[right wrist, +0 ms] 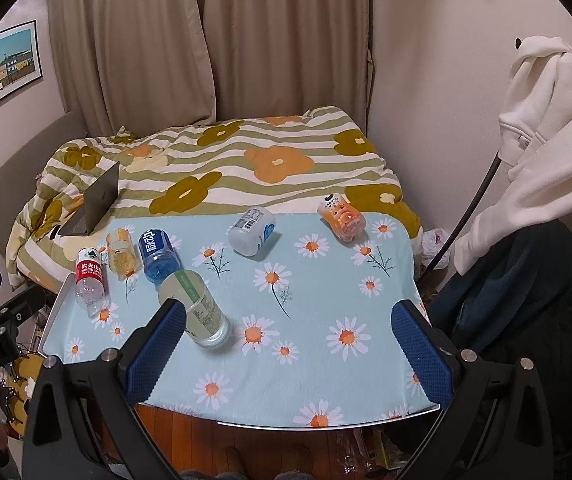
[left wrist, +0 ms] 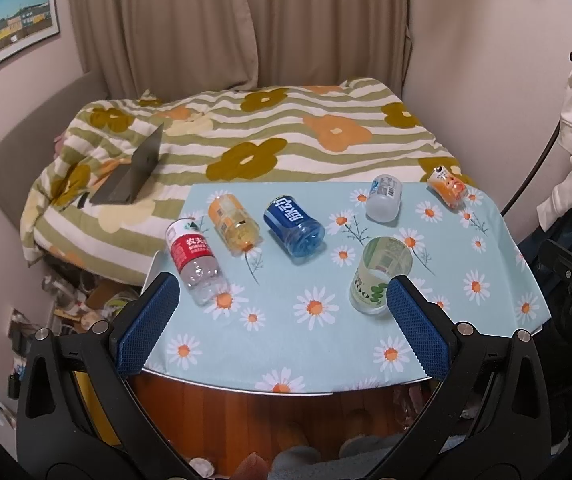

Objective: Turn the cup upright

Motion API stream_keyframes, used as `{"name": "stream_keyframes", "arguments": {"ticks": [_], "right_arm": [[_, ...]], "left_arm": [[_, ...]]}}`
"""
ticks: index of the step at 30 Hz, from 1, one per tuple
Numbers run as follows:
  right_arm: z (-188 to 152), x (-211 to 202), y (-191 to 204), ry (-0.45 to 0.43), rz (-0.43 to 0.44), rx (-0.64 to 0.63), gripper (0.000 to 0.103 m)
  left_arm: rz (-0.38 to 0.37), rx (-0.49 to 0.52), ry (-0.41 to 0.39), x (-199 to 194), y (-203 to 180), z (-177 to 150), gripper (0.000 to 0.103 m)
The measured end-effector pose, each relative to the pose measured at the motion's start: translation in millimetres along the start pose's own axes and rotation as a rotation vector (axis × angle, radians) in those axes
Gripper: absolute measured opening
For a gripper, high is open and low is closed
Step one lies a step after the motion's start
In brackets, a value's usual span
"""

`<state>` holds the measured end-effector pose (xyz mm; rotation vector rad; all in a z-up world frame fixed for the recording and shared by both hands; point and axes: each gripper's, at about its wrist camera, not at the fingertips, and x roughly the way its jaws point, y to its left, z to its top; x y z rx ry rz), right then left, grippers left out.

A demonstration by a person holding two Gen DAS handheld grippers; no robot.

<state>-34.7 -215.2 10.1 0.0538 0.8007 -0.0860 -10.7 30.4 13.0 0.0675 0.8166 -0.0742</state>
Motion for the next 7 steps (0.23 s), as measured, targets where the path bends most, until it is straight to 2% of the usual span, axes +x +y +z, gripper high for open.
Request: {"name": "stream_keyframes", "arguments": {"ticks": [7], "right_arm": [[4.7, 2.6, -0.1, -0.003, 0.015, 0.006, 0.102]], "left_arm": [[0.000, 0.000, -0.007, -0.4, 2.7, 3.3, 0.103]]}}
